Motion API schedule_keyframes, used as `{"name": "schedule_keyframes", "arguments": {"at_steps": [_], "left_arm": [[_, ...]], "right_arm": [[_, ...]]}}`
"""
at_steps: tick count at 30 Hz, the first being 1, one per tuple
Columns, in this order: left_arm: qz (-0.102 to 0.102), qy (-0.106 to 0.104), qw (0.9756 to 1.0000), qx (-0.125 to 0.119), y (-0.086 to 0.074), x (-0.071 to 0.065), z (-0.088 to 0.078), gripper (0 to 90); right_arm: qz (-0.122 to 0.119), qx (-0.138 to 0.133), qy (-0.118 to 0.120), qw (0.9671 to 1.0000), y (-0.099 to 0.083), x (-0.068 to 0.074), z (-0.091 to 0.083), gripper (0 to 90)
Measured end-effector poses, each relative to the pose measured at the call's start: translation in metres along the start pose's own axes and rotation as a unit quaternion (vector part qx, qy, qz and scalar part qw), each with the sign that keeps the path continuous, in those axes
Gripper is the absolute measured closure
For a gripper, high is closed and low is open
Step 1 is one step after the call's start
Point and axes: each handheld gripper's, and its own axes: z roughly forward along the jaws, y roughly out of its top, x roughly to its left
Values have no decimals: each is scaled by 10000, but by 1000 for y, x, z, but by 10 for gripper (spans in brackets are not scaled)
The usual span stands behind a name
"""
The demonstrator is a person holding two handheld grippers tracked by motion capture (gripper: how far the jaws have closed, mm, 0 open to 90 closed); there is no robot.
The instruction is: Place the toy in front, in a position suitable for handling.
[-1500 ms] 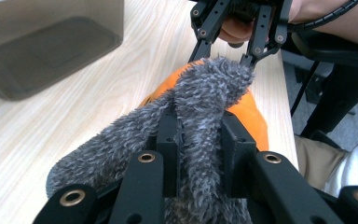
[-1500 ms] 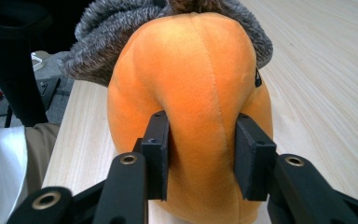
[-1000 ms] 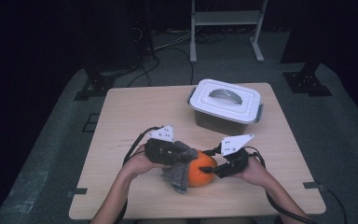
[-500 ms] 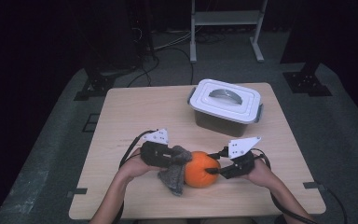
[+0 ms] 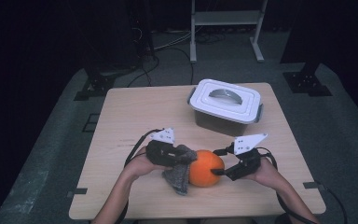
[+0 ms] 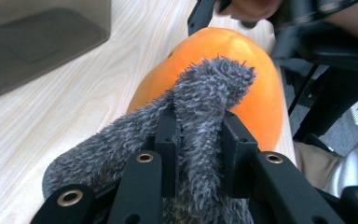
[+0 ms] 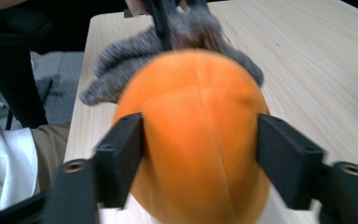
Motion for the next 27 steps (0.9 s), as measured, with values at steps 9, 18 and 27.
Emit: {"name": "schedule_keyframes", "arguments": {"at_steps": [9, 18, 27], "left_arm": [[56, -30, 10000, 10, 6, -4, 8, 715], [-32, -38, 10000, -32, -2, -2, -1, 724], [-17, -21, 9990, -442, 6, -2, -31, 727]], "right_arm": [[-128, 296, -236, 9992, 21, 11, 16, 218], [-486, 492, -145, 9975, 19, 12, 24, 574], [-632, 27, 79, 9980, 40, 12, 42, 590]]}}
